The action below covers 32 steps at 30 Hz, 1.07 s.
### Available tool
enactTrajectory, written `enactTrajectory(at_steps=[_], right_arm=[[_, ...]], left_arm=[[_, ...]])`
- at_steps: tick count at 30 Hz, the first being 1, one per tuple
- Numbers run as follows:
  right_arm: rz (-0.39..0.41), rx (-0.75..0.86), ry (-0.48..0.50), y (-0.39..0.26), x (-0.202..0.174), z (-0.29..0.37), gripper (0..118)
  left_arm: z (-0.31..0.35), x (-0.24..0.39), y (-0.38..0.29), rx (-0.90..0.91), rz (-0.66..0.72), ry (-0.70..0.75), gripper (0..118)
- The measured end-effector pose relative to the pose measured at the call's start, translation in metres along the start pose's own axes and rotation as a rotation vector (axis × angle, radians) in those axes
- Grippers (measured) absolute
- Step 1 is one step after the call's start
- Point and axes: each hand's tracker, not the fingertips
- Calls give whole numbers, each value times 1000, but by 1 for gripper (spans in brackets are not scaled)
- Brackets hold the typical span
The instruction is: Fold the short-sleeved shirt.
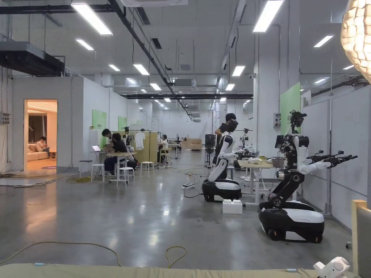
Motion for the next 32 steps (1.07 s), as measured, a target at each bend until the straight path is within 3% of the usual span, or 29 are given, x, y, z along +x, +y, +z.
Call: enactTrajectory(at_steps=[4,6,9,12,16,19,22,28,32], right_arm=[[-188,-134,-101,13,-10,-14,118],[-223,-248,-106,21,-17,-21,118],[-237,-446,-4,30,-25,-29,118],[-302,-410,119,23,-27,-26,118],[-280,-411,134,22,-32,-24,118],[-211,-387,55,23,-36,-23,118],[-190,-395,33,21,-37,-23,118],[-245,-369,23,13,-25,-21,118],[-270,-332,-44,14,-17,-19,118]], left_arm=[[-3,-2,-1,-10,19,-2,114],[-3,-1,-1,-12,22,-10,114],[-1,-3,-1,-10,33,-44,114],[-1,-5,-1,-8,46,-43,114],[-1,-6,0,-6,49,-34,114],[0,-7,0,-4,49,-32,114],[0,-7,-1,-4,51,-32,114],[-1,-8,-4,-17,59,-38,114],[-1,-7,-2,-14,48,-34,114]])
